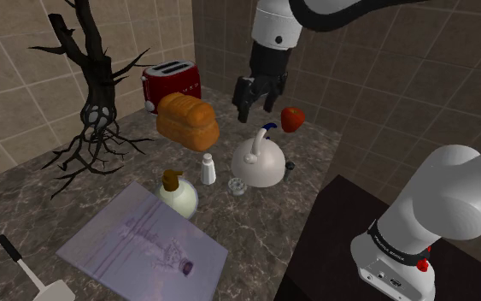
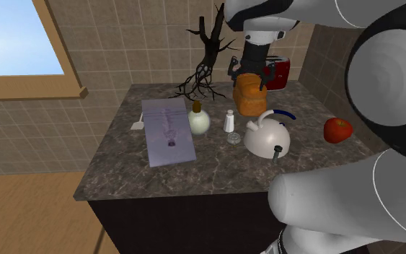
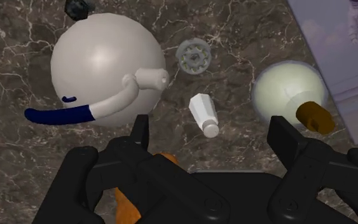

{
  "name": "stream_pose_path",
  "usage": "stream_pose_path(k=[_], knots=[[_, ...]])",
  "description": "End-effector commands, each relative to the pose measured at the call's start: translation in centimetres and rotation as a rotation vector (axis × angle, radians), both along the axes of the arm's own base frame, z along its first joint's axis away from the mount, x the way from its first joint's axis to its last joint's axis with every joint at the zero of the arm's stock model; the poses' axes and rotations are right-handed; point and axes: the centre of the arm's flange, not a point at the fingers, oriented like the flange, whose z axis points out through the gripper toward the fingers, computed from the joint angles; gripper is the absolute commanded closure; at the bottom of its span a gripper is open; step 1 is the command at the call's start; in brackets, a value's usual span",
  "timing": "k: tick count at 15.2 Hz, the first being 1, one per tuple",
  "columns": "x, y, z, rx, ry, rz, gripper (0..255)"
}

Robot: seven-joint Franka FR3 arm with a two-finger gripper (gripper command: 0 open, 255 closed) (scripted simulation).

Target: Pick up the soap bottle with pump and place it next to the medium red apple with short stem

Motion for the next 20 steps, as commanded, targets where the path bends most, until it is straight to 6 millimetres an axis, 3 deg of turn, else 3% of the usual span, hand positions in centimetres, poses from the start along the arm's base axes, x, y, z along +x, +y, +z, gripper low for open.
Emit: stream_pose_path(k=[1,17,20], knots=[[0.9,2.5,-1.3,0.000,0.003,0.001,0],[8.9,20.2,-10.4,-0.015,0.029,0.011,0],[9.3,21.0,-11.8,-0.015,0.031,0.011,0]])
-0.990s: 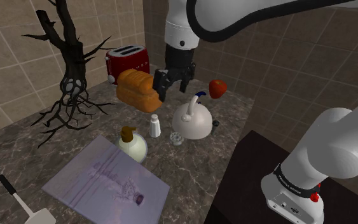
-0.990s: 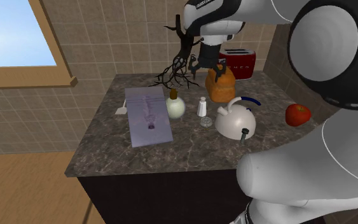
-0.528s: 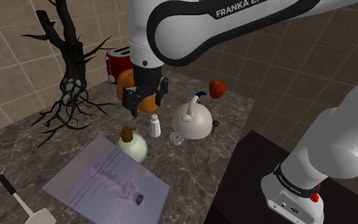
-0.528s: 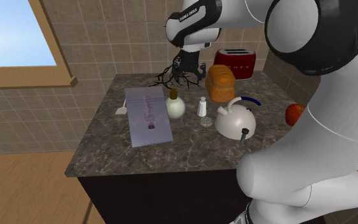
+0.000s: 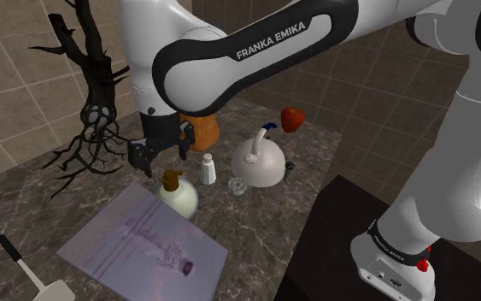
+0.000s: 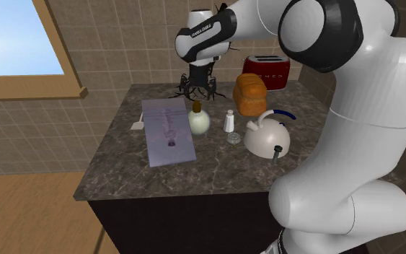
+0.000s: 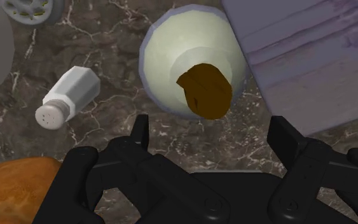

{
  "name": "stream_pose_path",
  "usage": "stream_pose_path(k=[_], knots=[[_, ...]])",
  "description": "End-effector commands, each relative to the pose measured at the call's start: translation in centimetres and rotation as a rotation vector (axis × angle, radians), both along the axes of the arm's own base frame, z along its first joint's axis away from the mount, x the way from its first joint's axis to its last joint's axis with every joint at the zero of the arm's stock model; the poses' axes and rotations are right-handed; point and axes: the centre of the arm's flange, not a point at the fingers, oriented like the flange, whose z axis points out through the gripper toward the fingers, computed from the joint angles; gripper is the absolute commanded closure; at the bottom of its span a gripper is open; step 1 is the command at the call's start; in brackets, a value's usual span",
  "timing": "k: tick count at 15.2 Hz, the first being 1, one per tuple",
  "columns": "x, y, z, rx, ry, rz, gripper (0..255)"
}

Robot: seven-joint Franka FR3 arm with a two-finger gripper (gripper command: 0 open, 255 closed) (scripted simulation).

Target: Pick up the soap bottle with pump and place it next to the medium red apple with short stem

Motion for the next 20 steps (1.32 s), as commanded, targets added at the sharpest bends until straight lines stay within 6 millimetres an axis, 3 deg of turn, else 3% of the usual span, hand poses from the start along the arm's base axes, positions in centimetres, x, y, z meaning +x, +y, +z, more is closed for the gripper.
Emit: stream_pose_path(k=[1,6,13,14,20], knots=[[0.2,0.3,-1.1,0.000,0.000,-0.001,0],[0.3,0.5,-3.5,0.000,0.000,-0.001,0],[0.3,0.5,-3.5,0.000,0.000,-0.001,0],[0.3,0.5,-3.5,0.000,0.000,-0.001,255],[0.4,0.5,-3.5,0.000,0.000,-0.001,255]])
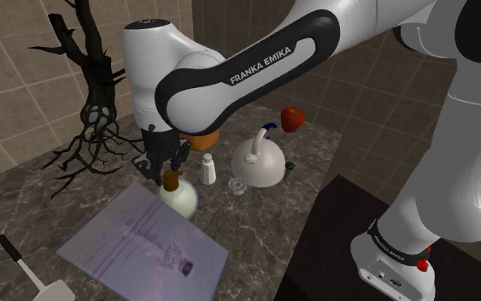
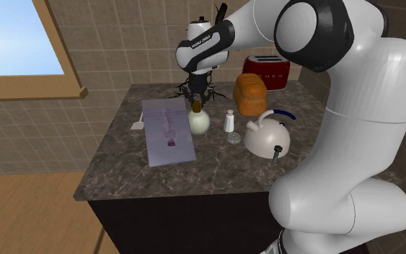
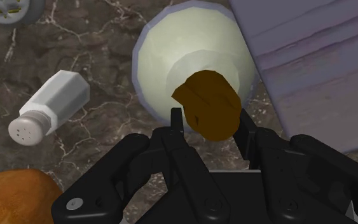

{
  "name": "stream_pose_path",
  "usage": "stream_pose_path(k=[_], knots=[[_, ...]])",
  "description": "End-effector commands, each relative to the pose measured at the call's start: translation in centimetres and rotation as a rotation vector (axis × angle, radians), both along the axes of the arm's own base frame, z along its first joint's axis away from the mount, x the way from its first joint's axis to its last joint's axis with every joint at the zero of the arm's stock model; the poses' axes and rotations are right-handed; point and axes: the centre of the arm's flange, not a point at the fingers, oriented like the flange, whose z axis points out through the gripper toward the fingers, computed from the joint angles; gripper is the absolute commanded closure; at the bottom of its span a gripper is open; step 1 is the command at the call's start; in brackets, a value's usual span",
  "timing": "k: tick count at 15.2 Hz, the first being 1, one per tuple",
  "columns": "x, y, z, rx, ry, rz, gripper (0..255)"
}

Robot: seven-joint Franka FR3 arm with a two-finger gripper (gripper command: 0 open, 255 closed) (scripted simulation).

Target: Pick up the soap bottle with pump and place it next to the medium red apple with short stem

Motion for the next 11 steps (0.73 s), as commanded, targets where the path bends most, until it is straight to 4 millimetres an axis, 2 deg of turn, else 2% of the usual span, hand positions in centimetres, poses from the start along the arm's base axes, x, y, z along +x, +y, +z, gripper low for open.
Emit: stream_pose_path(k=[1,3,11], knots=[[0.0,0.0,0.0,0.000,0.001,0.000,255],[0.0,0.0,0.0,0.000,0.001,0.000,255],[0.0,0.0,4.2,0.000,0.001,0.000,255]])
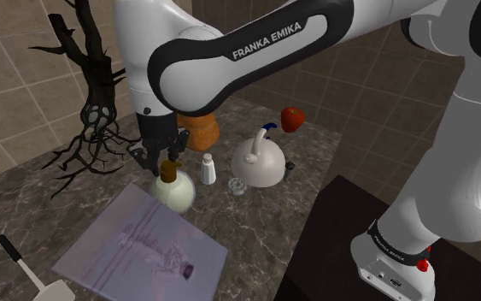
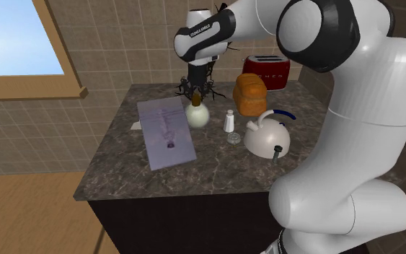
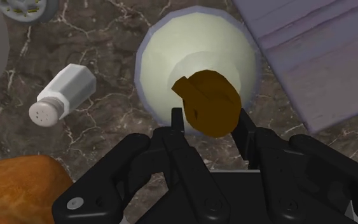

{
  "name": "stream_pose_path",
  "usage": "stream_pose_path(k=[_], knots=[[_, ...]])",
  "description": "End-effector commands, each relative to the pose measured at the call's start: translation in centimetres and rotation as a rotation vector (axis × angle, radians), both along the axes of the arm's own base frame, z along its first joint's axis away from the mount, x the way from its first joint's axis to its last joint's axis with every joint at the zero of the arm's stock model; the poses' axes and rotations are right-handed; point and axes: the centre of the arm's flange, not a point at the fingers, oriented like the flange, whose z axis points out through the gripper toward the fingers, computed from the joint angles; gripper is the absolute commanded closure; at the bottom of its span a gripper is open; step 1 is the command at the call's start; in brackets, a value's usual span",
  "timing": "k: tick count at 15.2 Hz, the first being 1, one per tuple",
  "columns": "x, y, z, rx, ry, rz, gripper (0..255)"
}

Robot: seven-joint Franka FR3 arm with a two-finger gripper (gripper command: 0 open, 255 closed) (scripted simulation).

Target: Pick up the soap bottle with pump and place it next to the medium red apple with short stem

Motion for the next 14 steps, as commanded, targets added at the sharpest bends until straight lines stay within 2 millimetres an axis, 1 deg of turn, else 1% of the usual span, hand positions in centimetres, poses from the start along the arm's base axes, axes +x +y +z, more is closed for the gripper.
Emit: stream_pose_path(k=[1,14], knots=[[0.1,-0.1,1.1,0.000,0.000,0.000,255],[0.1,-0.1,8.0,0.000,0.000,0.000,255]])
